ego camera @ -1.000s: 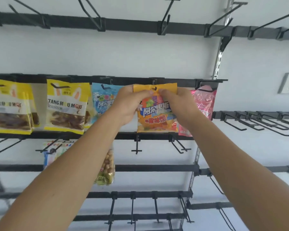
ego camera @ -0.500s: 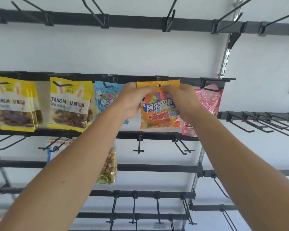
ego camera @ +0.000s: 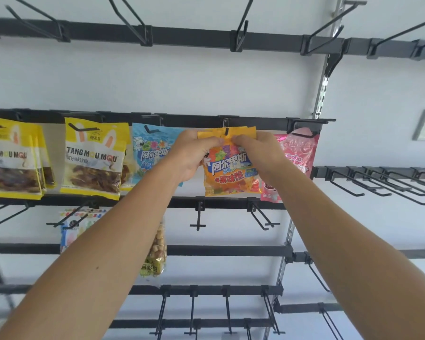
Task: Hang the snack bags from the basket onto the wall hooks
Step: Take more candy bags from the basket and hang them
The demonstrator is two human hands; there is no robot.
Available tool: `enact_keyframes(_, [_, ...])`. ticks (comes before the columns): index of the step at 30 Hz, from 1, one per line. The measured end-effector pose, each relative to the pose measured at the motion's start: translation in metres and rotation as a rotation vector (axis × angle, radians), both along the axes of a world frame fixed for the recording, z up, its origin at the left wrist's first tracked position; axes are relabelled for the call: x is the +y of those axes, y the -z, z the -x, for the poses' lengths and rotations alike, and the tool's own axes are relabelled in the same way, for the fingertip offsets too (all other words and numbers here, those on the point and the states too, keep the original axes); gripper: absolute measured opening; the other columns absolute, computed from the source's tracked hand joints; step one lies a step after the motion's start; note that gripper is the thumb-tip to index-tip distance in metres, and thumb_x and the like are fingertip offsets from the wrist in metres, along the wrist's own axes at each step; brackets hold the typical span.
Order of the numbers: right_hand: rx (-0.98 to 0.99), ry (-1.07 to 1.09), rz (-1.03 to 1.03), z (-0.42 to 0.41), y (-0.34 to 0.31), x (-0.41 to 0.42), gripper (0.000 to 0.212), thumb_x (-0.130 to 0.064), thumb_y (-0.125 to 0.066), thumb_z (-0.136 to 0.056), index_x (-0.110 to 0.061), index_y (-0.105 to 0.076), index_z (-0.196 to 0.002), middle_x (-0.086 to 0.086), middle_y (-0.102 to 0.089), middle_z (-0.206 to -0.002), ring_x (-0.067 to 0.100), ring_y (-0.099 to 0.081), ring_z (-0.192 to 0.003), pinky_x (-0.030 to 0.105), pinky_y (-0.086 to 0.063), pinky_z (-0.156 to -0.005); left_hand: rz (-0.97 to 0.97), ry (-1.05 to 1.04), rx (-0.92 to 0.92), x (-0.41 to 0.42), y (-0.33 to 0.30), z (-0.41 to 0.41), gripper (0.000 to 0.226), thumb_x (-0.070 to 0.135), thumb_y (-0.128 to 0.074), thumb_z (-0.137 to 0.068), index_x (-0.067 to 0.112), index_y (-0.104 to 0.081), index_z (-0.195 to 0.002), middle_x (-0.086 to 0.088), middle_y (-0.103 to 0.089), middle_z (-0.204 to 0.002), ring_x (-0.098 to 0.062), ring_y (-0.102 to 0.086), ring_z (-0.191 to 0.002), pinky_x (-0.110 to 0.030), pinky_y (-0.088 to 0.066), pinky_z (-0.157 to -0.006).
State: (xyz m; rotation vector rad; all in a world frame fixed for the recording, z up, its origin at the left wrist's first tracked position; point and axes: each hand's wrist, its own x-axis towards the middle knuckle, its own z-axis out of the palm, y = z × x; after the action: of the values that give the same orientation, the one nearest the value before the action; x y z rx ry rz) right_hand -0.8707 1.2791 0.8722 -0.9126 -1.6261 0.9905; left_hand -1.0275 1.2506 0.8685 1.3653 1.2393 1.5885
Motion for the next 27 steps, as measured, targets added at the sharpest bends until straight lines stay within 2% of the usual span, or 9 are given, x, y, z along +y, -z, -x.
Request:
enact_keyframes(7, [-0.015, 0.031, -0.004, 0.008, 0.005, 0.016, 0.022, -0.031, -0.06, -0.097, -0.019, -0.067, -0.08, -0.007, -0.073, -0.066, 0.011, -0.073, -0.062, 0.027, -0.056, -0.061, -0.018, -0.084, 0.054, 0.016, 0.005, 0.005, 0.012, 0.014, -0.072, -0.09, 0.008, -0.074, -0.1, -0.009, -0.077, -0.098, -0.024, -0.075, -0.091, -0.048, -0.058, -0.091])
enact_keyframes(9, [-0.049, 0.076, -0.029, 0.011, 0.007, 0.024, 0.022, -0.033, -0.059, -0.097, -0.02, -0.067, -0.082, -0.004, -0.073, -0.073, 0.014, -0.073, -0.071, 0.029, -0.058, -0.064, -0.024, -0.13, 0.099, 0.023, 0.005, 0.006, 0.014, 0.019, -0.074, -0.089, 0.011, -0.073, -0.101, -0.006, -0.078, -0.097, -0.021, -0.075, -0.089, -0.047, -0.059, -0.09])
enact_keyframes(11, [-0.104, 0.152, -0.094, 0.013, 0.009, 0.032, 0.019, -0.035, -0.06, -0.097, -0.018, -0.066, -0.095, 0.0, -0.072, -0.086, 0.018, -0.072, -0.081, 0.033, -0.06, -0.069, -0.044, -0.221, 0.17, 0.03, 0.006, 0.006, 0.019, 0.026, -0.076, -0.088, 0.013, -0.07, -0.102, -0.003, -0.076, -0.097, -0.02, -0.074, -0.089, -0.045, -0.06, -0.087])
enact_keyframes(14, [-0.127, 0.272, -0.165, 0.014, 0.013, 0.042, 0.039, -0.037, -0.064, -0.094, -0.016, -0.054, -0.126, -0.003, -0.064, -0.099, 0.012, -0.065, -0.081, 0.028, -0.055, -0.064, -0.089, -0.381, 0.288, 0.036, 0.012, 0.005, 0.025, 0.031, -0.075, -0.089, 0.019, -0.059, -0.104, 0.0, -0.071, -0.104, -0.017, -0.068, -0.094, -0.038, -0.058, -0.084])
enact_keyframes(18, [-0.115, 0.343, -0.223, 0.016, 0.02, 0.05, 0.048, -0.035, -0.065, -0.094, -0.02, -0.046, -0.135, -0.003, -0.057, -0.113, 0.016, -0.059, -0.093, 0.026, -0.048, -0.067, -0.121, -0.407, 0.287, 0.043, 0.028, 0.005, 0.032, 0.024, -0.071, -0.092, 0.016, -0.052, -0.116, -0.001, -0.066, -0.108, -0.018, -0.066, -0.098, -0.033, -0.055, -0.08])
enact_keyframes(20, [-0.157, 0.352, -0.241, 0.017, 0.021, 0.052, 0.039, -0.035, -0.061, -0.097, -0.019, -0.05, -0.131, -0.004, -0.058, -0.11, 0.014, -0.06, -0.091, 0.022, -0.046, -0.061, -0.124, -0.423, 0.318, 0.046, 0.032, 0.004, 0.036, 0.022, -0.07, -0.093, 0.013, -0.05, -0.121, -0.002, -0.064, -0.111, -0.019, -0.064, -0.101, -0.037, -0.056, -0.084])
enact_keyframes(22, [-0.24, 0.339, -0.249, 0.018, 0.022, 0.053, 0.024, -0.036, -0.054, -0.101, -0.017, -0.056, -0.115, -0.005, -0.062, -0.097, 0.009, -0.062, -0.079, 0.016, -0.039, -0.051, -0.114, -0.446, 0.331, 0.046, 0.035, 0.003, 0.04, 0.022, -0.066, -0.096, 0.01, -0.048, -0.129, -0.002, -0.061, -0.118, -0.019, -0.061, -0.105, -0.037, -0.055, -0.087])
enact_keyframes(24, [-0.267, 0.321, -0.245, 0.02, 0.025, 0.053, 0.02, -0.035, -0.049, -0.103, -0.016, -0.056, -0.105, -0.003, -0.063, -0.091, 0.011, -0.062, -0.075, 0.018, -0.04, -0.05, -0.09, -0.439, 0.333, 0.046, 0.037, 0.002, 0.033, 0.023, -0.058, -0.101, 0.011, -0.048, -0.129, -0.005, -0.063, -0.121, -0.022, -0.063, -0.108, -0.041, -0.058, -0.087])
enact_keyframes(27, [-0.324, 0.3, -0.239, 0.021, 0.032, 0.051, 0.022, -0.031, -0.041, -0.106, -0.012, -0.05, -0.104, 0.001, -0.057, -0.085, 0.015, -0.054, -0.071, 0.026, -0.036, -0.051, -0.07, -0.473, 0.399, 0.047, 0.04, 0.002, 0.022, 0.024, -0.047, -0.105, 0.01, -0.052, -0.121, -0.007, -0.065, -0.112, -0.025, -0.064, -0.101, -0.04, -0.056, -0.078])
